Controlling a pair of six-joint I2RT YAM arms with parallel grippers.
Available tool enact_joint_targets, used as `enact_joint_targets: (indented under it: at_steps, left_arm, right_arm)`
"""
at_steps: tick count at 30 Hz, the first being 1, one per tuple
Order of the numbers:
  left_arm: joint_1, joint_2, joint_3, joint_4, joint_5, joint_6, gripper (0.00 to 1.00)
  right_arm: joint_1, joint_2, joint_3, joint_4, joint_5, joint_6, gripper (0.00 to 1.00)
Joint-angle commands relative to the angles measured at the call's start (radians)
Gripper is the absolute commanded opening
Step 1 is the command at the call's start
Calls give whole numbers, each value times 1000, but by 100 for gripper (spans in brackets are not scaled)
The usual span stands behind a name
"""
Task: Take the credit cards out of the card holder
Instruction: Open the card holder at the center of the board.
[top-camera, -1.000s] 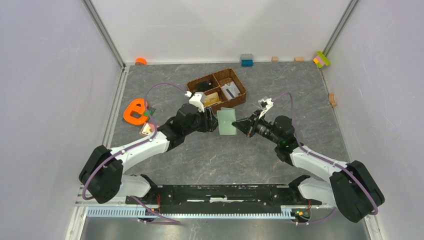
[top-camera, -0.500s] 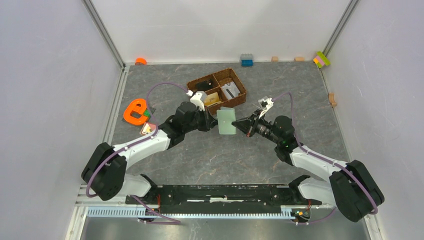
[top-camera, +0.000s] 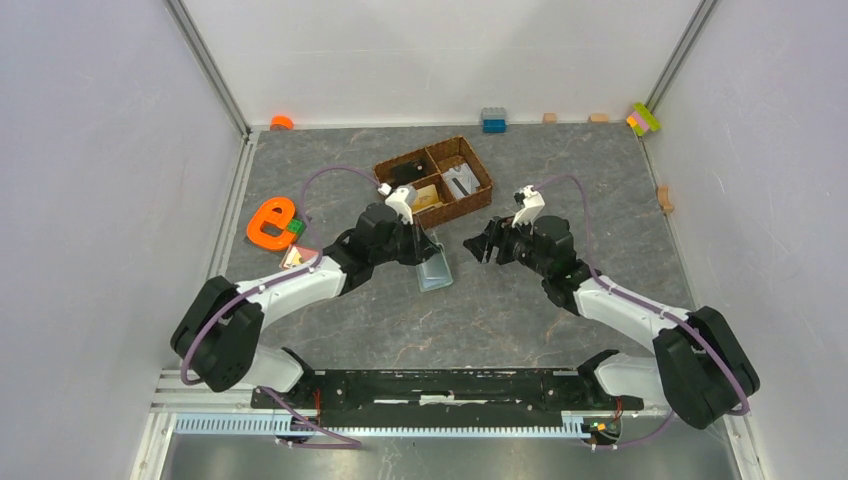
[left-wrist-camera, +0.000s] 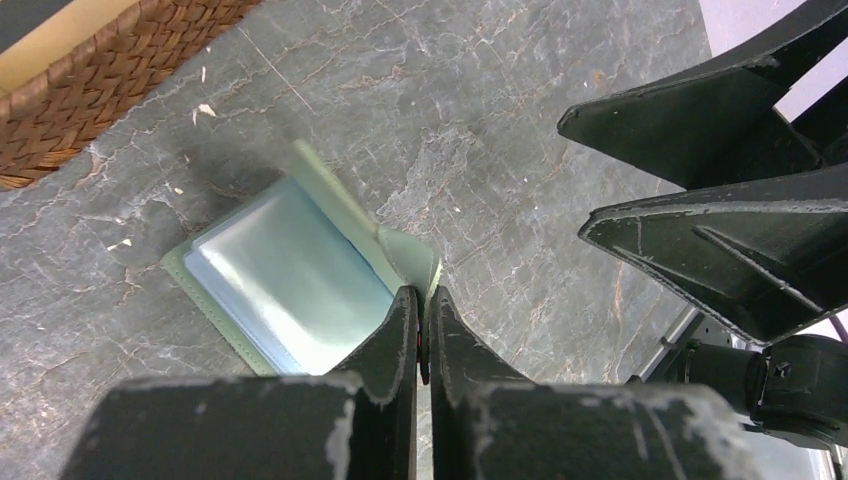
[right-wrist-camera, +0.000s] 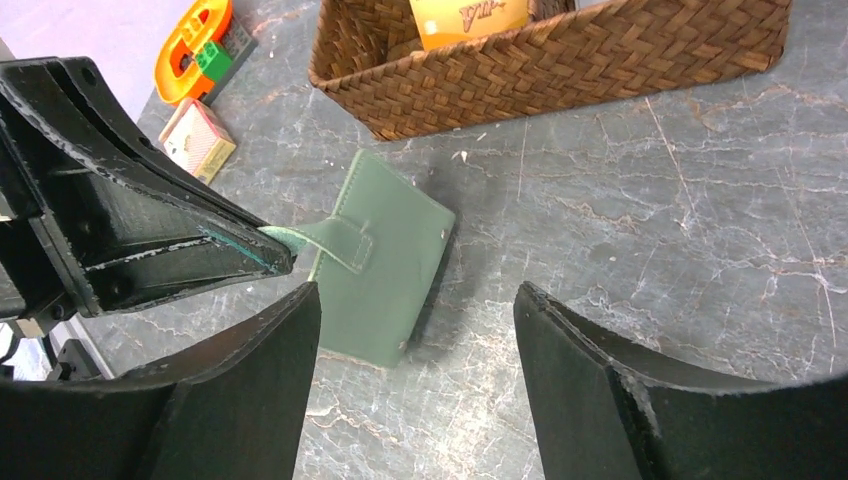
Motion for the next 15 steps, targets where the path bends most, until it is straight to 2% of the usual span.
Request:
enact_joint_targets:
  at_steps: [1, 9, 15]
  left_arm:
    - [3, 26, 63, 21, 46, -34, 2]
    - [3, 26, 84, -25, 21, -28, 2]
    - [3, -21, 77, -69, -59, -22, 3]
  right_arm:
    - [-1, 29, 43, -36, -12, -25, 75]
    - [-1, 57, 42, 10, -99, -32, 79]
    - [1, 68, 29, 65, -151, -33, 81]
